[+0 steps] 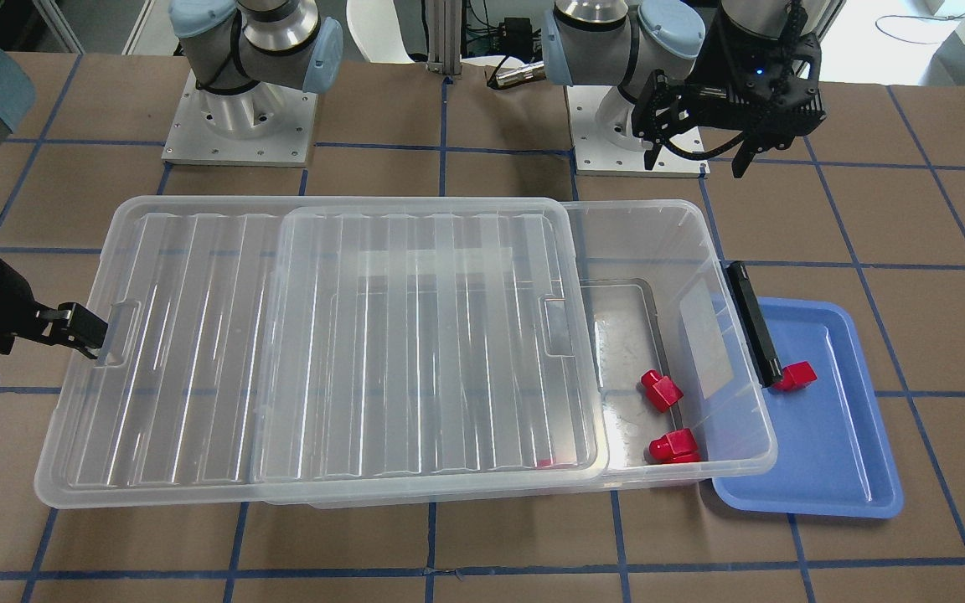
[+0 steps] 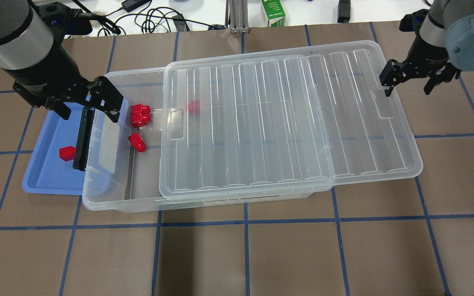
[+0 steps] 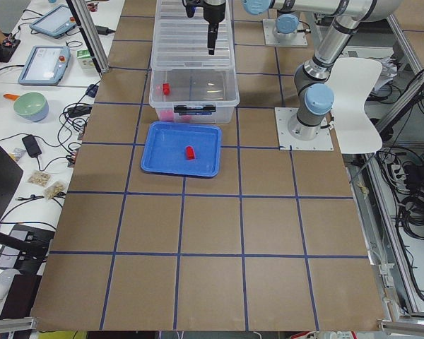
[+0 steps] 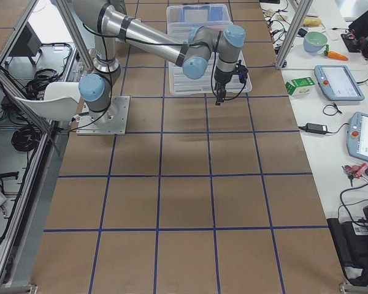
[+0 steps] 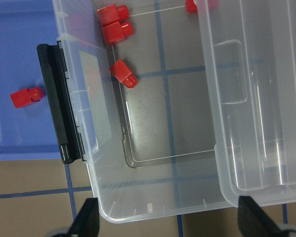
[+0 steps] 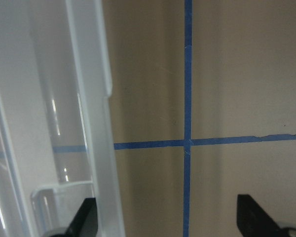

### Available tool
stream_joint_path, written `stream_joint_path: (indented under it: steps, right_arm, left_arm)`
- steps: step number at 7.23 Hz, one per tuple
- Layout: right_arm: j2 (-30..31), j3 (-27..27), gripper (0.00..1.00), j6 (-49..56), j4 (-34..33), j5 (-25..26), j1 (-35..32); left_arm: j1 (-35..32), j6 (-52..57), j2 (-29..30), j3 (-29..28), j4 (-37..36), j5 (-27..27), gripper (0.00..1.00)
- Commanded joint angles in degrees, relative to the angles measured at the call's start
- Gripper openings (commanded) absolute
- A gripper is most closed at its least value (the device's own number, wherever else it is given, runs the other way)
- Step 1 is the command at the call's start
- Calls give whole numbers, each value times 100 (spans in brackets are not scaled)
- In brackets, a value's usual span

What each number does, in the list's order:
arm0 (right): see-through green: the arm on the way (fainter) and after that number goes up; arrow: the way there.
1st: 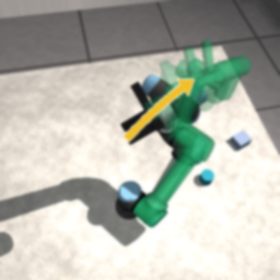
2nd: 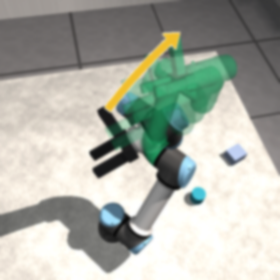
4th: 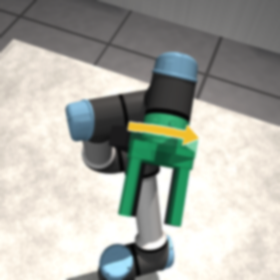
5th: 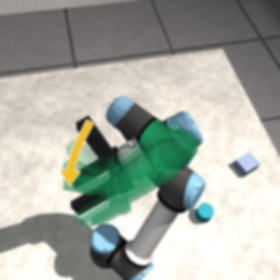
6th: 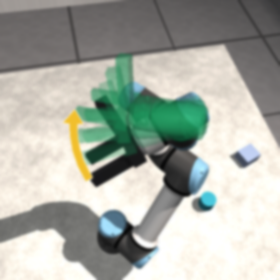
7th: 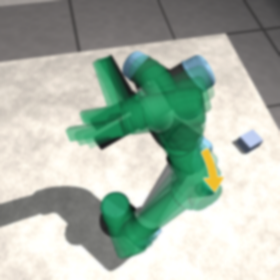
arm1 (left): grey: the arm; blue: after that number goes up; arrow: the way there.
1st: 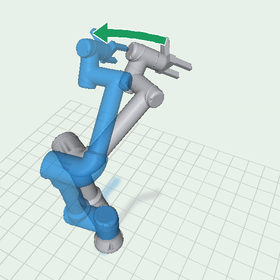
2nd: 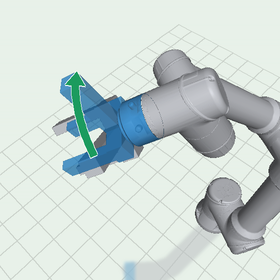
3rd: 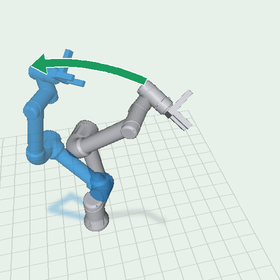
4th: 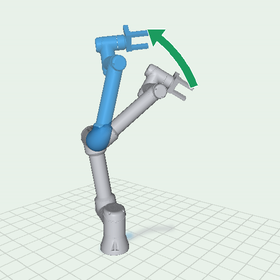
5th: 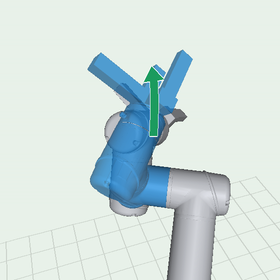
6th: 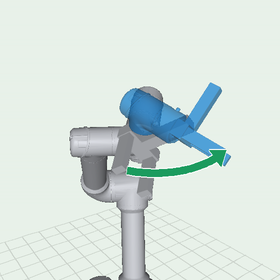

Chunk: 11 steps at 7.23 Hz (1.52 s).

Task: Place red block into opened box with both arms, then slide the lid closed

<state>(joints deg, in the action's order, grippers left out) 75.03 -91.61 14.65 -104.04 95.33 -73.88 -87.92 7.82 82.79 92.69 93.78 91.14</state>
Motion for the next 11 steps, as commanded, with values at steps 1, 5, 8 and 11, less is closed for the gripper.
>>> stream_joint_path:
  steps: [1,5,8,11]
  right_arm:
    - [3,-6,100,169,7,-6,137]
    - [-6,-6,100,205,7,117,146]
    - [160,3,100,205,42,-5,102]
    - [1081,-14,100,90,814,-445,58]
  left_arm:
    - [3,0,-9,3,0,0,100]
    - [-6,0,-26,38,0,0,100]
    - [3,9,-140,249,-26,-9,100]
    - [3,26,-141,258,-9,-26,100]
